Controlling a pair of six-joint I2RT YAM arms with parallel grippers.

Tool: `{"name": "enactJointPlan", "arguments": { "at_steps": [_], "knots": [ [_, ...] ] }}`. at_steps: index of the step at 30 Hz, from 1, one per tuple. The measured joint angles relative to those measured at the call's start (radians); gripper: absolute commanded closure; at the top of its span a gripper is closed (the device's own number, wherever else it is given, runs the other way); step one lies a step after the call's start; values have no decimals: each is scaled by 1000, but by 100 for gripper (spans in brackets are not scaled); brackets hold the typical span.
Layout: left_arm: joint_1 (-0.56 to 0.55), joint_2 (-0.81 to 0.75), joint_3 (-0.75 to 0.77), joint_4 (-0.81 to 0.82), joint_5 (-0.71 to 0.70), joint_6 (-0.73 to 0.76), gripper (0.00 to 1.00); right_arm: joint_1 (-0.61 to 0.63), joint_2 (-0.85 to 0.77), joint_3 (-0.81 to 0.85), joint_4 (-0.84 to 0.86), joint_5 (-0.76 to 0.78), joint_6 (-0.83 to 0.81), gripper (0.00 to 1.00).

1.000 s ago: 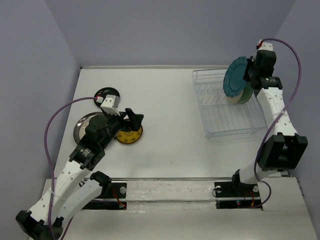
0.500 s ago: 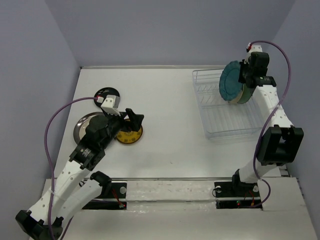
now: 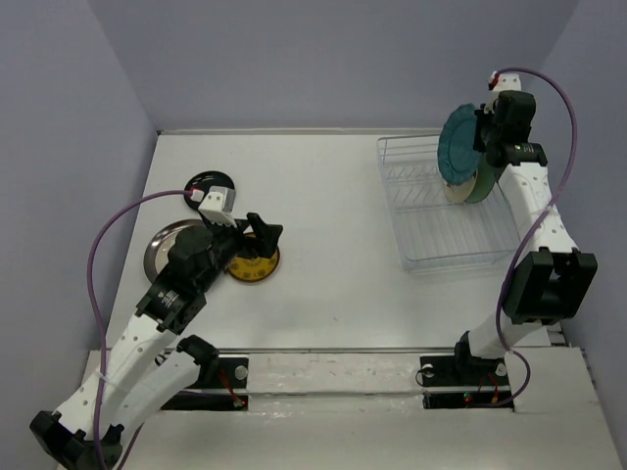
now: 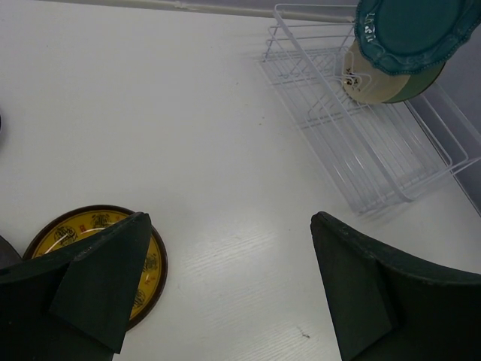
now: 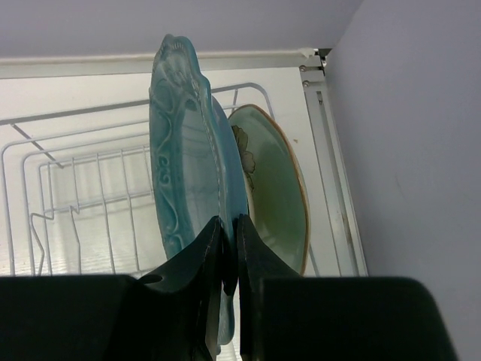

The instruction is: Load the plates into the dish rack

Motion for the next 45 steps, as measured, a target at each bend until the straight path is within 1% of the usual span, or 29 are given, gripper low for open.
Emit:
{"name": "enactJointPlan", "arguments": {
  "at_steps": [13, 19, 31, 40, 45],
  "knots": [
    [0, 0, 0, 0, -1, 0, 1, 0, 13, -13, -1, 35, -72, 93],
    [-2, 0, 0, 0, -2, 0, 1, 0, 25, 23, -2, 54, -105, 93],
    [-2, 0, 0, 0, -5, 0, 1, 0, 28, 17, 4, -3, -84, 93],
    [-2, -1, 0, 0, -5, 1, 1, 0, 32, -59, 9, -19, -68, 93],
    [-2, -3, 0, 0, -5, 1, 1, 0, 36, -87, 60, -27, -64, 93]
  ]
}}
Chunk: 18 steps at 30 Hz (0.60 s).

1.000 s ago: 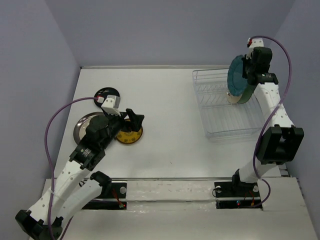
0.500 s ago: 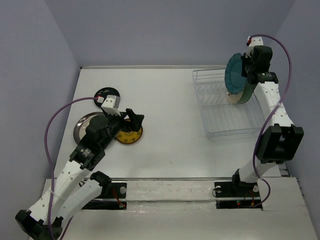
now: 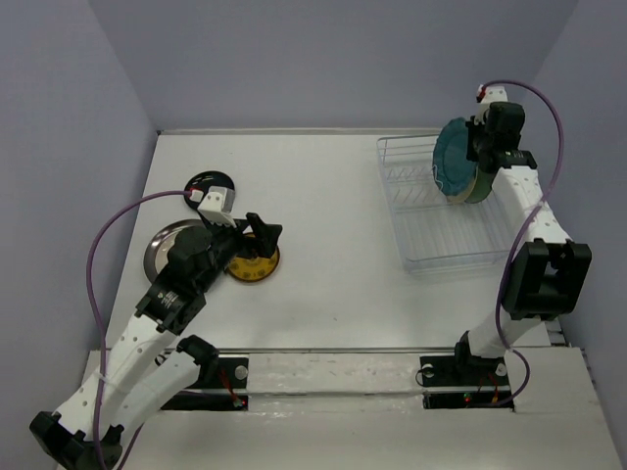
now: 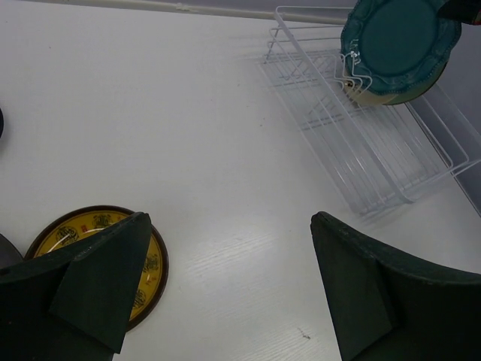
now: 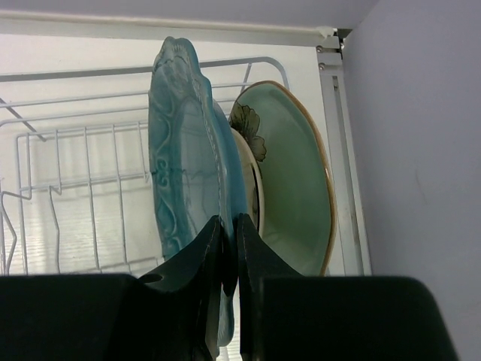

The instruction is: Load the plates into the dish rack

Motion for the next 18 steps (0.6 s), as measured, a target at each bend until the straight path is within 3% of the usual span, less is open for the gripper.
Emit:
{"name": "enactJointPlan", "arguments": {
  "at_steps": [6, 12, 17, 18],
  "knots": [
    [0, -2, -2, 0, 0, -1, 1, 35, 3, -48, 45, 10, 2, 87],
    [0, 16, -7, -1, -11, -2, 1, 131, 57, -92, 100, 137, -51, 78],
    [1, 30, -7, -1, -11, -2, 1, 158, 68, -91, 116, 197, -50, 39],
    [1, 31, -7, 0, -11, -2, 1, 159, 70, -90, 118, 206, -43, 35]
  ]
}}
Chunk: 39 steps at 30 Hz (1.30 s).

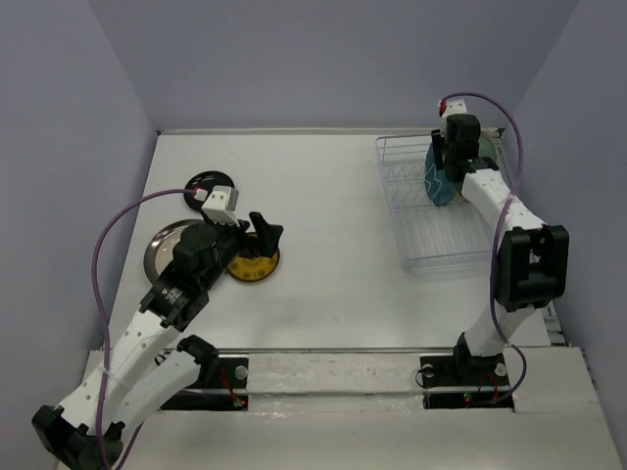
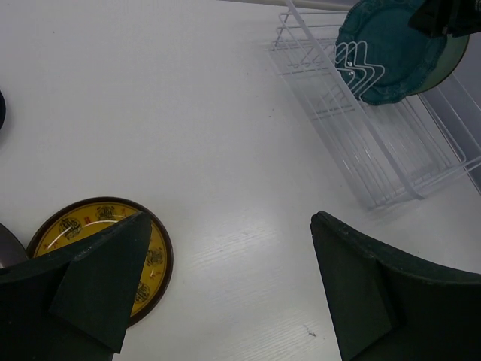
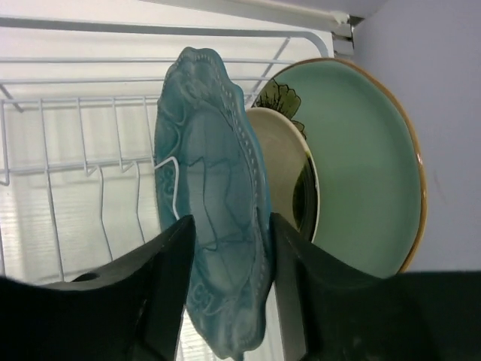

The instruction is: Load the plates into the dish rack

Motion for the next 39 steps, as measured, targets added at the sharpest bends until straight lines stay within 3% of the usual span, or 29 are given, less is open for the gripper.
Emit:
{"name": "enactJointPlan", "arguments": {
  "at_steps": [5, 11, 16, 17, 22, 30, 39],
  "knots": [
    [2, 5, 0, 0, 0, 0, 1, 3, 34, 74, -55, 27, 36, 19],
    [10, 19, 0, 0, 0, 0, 1, 10, 11, 208, -134, -8, 146, 15],
    [28, 29, 0, 0, 0, 0, 1, 105, -90, 217, -167, -58, 225, 34],
    [35, 31, 0, 0, 0, 0, 1, 140, -111, 210, -162, -101, 266, 47],
    [58, 33, 0, 0, -7, 0, 1, 348, -156, 83, -59, -333, 451, 49],
    [79, 37, 0, -2, -27, 0, 2, 592, 116, -100, 124, -549, 776, 45],
    [87, 31, 0, -6, -36, 0, 2, 749, 351, -125, 341, -671, 1032, 42]
  ]
}}
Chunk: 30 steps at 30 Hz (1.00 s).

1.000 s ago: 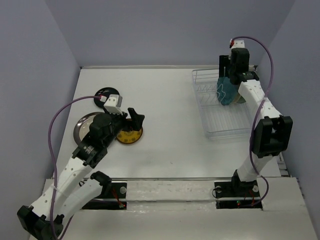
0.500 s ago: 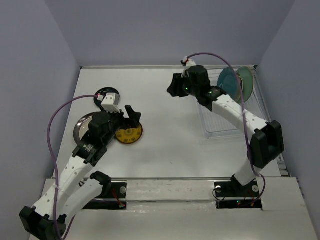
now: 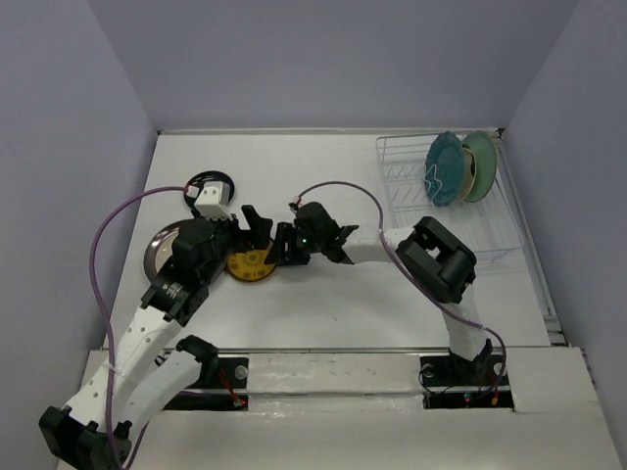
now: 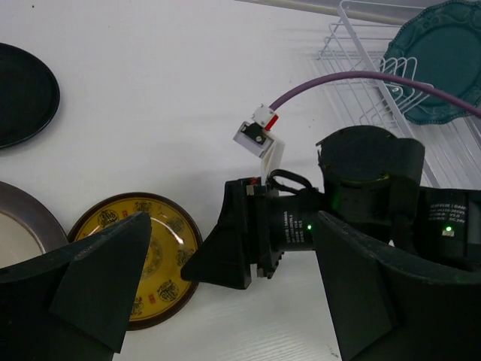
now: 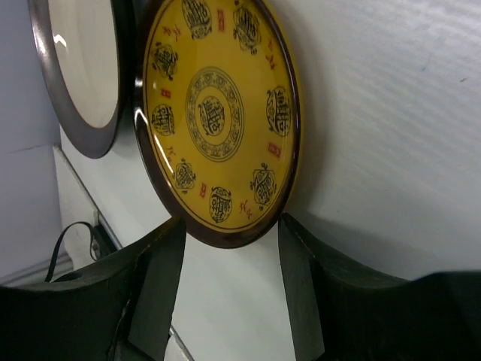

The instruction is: Load the plates into the dish rack

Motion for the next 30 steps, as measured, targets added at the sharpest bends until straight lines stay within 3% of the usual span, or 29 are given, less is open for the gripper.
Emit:
{"name": "enactJointPlan", "arguments": {
  "at_steps": [4, 8, 11, 15, 22, 26, 30],
  "knots": [
    [0, 0, 0, 0, 3, 0, 2, 13, 41, -37, 112, -16, 80, 48],
    [0, -6, 0, -1, 3, 0, 2, 12, 54, -55, 170, 13, 132, 61],
    [0, -17, 0, 0, 4, 0, 2, 7, 62, -66, 195, 40, 154, 79],
    [0, -24, 0, -1, 5, 0, 2, 6, 62, -97, 220, 89, 194, 93],
    [0, -35, 0, -1, 8, 0, 2, 6, -37, -213, 221, 204, 181, 93],
    [0, -51, 0, -2, 5, 0, 2, 6, -209, -252, 59, 375, 45, 93],
    [0, -78, 0, -2, 2, 0, 2, 6, -370, -190, -126, 611, -167, 93]
  ]
}}
